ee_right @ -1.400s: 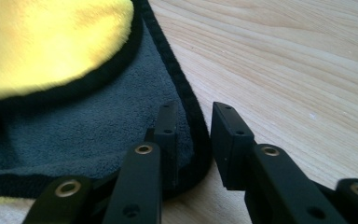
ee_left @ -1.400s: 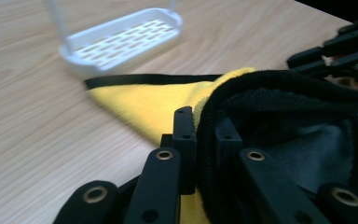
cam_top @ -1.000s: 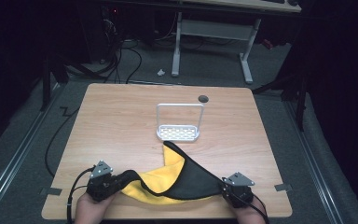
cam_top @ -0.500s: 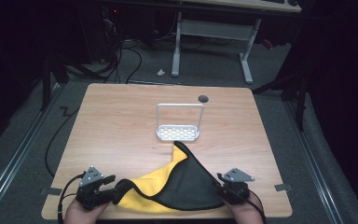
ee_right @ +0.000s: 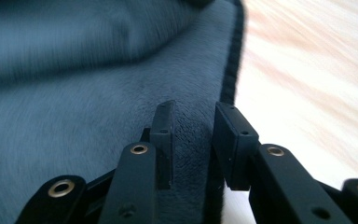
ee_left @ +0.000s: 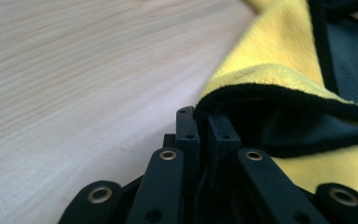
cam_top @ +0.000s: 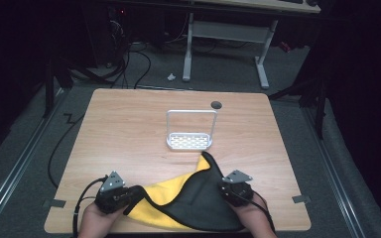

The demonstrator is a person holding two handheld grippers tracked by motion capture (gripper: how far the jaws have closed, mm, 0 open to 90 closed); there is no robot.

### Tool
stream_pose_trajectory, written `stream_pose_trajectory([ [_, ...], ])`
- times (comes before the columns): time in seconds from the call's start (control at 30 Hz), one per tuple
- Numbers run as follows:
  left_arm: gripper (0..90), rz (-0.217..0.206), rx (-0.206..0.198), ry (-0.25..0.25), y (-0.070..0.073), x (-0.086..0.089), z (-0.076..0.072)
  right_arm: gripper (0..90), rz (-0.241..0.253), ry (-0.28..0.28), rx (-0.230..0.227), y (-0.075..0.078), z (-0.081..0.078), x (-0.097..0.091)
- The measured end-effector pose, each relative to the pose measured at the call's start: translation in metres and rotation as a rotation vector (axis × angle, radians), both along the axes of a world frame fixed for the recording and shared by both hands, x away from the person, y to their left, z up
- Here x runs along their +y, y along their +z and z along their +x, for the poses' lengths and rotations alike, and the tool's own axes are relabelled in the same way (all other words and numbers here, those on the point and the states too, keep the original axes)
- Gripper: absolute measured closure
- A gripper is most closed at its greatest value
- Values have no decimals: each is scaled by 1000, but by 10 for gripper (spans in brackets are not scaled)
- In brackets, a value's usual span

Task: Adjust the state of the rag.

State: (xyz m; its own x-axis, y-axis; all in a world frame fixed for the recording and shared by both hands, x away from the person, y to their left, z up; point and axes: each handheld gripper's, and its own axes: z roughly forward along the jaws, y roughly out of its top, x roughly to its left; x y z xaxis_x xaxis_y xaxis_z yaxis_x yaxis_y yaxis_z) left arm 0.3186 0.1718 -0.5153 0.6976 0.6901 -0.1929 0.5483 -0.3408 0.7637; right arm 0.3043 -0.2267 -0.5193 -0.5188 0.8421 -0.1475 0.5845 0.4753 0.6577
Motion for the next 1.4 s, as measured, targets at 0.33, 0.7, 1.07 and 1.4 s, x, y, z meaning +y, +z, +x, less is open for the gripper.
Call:
stream_pose_trajectory([
  [0.33, 663, 12, 83, 192, -12, 10, 38, 702, 39, -141, -15, -1, -35, -60],
  [0.7, 796, 58, 13, -14, -1, -19, 3, 682, 70, -75, -30, 1, -37, -36],
  [1.07, 730, 84, -20, 109, 9, -47, 70, 680, 63, -78, -26, -4, -36, -38],
  [1.4, 735, 53, 30, 110, -1, -28, 49, 682, 69, -65, -36, -5, -36, -40],
])
